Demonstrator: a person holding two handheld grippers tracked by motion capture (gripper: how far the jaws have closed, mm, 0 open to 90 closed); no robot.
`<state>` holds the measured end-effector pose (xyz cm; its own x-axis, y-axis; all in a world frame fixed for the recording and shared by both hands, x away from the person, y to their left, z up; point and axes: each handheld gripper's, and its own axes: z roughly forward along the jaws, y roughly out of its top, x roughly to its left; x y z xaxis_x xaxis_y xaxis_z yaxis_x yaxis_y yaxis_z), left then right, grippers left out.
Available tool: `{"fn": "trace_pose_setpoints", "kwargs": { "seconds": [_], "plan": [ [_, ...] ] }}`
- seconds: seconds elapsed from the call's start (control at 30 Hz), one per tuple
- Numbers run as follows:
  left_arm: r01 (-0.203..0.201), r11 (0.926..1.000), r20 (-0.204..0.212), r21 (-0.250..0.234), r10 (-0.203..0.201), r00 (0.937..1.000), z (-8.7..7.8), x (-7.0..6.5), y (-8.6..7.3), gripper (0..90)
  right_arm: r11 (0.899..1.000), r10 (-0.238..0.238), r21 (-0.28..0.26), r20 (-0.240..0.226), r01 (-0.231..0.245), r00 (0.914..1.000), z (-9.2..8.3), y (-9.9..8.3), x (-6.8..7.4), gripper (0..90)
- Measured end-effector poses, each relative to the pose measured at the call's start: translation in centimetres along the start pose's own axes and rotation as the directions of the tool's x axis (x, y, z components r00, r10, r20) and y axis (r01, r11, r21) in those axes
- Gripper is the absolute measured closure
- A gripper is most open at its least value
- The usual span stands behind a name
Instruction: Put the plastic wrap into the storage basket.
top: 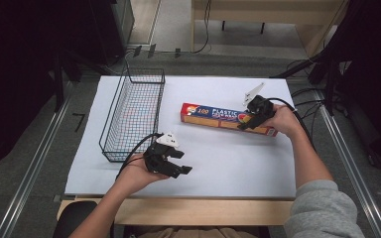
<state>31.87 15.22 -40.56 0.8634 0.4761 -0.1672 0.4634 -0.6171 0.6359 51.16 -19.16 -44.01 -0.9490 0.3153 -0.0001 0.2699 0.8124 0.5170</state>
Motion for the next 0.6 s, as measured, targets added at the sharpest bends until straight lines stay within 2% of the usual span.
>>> {"fn": "trace_pose_setpoints", "kwargs": {
  "seconds": [0.03, 0.07, 0.1, 0.13, 0.17, 0.2, 0.3, 0.6],
  "plan": [
    [0.0, 1.0, 0.0, 0.001, 0.0, 1.0, 0.0, 0.0, 0.0, 37.3, 1.0, -0.009, -0.011, -0.011, 0.009, 0.9999, 0.0, 0.0, -0.1, 40.7],
    [-0.002, 1.0, -0.001, -0.001, 0.002, 1.0, 0.0, 0.0, 0.0, 37.3, 1.0, 0.015, 0.001, -0.033, -0.015, 0.9993, -0.2, 0.0, 0.1, 40.8],
    [-0.004, 1.0, 0.001, -0.002, 0.004, 1.0, 0.0, 0.0, 0.0, 37.3, 1.0, 0.013, -0.004, -0.029, -0.013, 0.9995, -0.3, 0.0, 0.1, 40.8],
    [0.001, 1.0, 0.001, -0.007, -0.001, 1.0, 0.0, -0.1, 0.0, 37.3, 0.999, -0.011, -0.035, -0.05, 0.009, 0.9987, -0.3, 0.1, -0.2, 40.9],
    [0.001, 1.0, 0.0, -0.007, -0.001, 1.0, -0.1, 0.0, 0.1, 37.3, 0.999, 0.03, -0.025, -0.039, -0.031, 0.9988, -0.6, 0.0, 0.0, 40.9],
    [0.004, 1.0, 0.001, -0.008, -0.004, 1.0, -0.1, 0.0, 0.1, 37.4, 0.999, 0.049, -0.021, -0.044, -0.05, 0.9979, -0.9, 0.0, 0.1, 40.9],
    [0.002, 0.9999, -0.001, -0.013, -0.002, 1.0, -0.2, -0.1, 0.1, 37.3, 0.998, 0.065, -0.025, -0.031, -0.065, 0.9974, -1.5, 0.1, 0.2, 40.9],
    [-0.003, 1.0, -0.003, -0.008, 0.003, 1.0, -0.4, -0.2, 0.3, 37.4, 0.998, 0.054, -0.023, -0.034, -0.055, 0.9979, -2.9, 0.1, 1.5, 40.9]
  ]
}}
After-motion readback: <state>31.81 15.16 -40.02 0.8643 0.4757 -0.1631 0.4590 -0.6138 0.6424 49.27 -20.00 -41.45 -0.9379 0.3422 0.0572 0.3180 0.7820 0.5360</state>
